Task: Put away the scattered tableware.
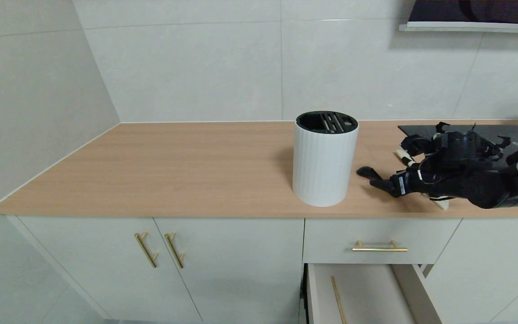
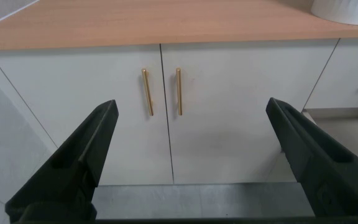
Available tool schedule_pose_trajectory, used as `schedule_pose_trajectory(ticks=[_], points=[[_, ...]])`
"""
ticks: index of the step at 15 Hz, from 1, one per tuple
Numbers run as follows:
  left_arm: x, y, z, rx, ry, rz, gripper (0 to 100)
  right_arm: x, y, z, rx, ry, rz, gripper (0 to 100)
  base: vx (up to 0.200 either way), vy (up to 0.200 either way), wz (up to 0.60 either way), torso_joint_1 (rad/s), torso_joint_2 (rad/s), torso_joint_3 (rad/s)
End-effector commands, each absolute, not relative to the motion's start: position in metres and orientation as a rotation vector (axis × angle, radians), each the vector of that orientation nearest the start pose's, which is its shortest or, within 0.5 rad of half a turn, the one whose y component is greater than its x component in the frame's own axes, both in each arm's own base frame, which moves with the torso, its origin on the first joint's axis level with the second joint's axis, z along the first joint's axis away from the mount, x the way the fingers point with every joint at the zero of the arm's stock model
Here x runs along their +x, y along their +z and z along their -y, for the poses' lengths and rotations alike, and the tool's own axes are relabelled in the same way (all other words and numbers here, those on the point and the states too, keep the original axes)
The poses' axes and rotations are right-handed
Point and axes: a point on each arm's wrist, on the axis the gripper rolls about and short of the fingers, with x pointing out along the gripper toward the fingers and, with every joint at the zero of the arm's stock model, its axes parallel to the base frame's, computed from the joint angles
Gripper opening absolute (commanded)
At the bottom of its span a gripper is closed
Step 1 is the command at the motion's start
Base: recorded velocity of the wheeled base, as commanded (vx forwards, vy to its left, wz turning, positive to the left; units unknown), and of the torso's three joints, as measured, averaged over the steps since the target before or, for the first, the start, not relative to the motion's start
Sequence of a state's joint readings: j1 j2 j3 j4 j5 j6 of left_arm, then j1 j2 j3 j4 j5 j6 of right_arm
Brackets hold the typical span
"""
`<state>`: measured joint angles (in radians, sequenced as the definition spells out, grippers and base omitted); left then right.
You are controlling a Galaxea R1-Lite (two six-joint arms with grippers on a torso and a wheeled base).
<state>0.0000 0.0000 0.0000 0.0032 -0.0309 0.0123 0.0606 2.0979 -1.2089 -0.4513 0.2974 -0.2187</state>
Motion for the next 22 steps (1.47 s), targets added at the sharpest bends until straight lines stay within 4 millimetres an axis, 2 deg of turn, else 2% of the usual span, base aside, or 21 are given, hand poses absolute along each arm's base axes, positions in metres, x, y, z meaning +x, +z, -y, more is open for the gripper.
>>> schedule_pose_trajectory(ticks=[1,7,11,12,22], points=[[-0.023,0.075,0.001,0.012,-0.031,-0.003,100,0.416,0.112,-0.032,-0.156,0.401,-0.434,100,0.0,0.0,0.0,0.0,0.0,0.0],[-0.023,0.075,0.001,0.012,-0.031,-0.003,100,0.425,0.101,-0.027,-0.15,0.391,-0.449,100,0.0,0.0,0.0,0.0,0.0,0.0],[-0.023,0.075,0.001,0.012,-0.031,-0.003,100,0.426,0.1,-0.028,-0.15,0.391,-0.449,100,0.0,0.0,0.0,0.0,0.0,0.0],[-0.023,0.075,0.001,0.012,-0.029,-0.003,100,0.426,0.1,-0.028,-0.15,0.391,-0.449,0,0.0,0.0,0.0,0.0,0.0,0.0],[-0.023,0.075,0.001,0.012,-0.031,-0.003,100,0.423,0.105,-0.03,-0.147,0.382,-0.452,0,0.0,0.0,0.0,0.0,0.0,0.0]])
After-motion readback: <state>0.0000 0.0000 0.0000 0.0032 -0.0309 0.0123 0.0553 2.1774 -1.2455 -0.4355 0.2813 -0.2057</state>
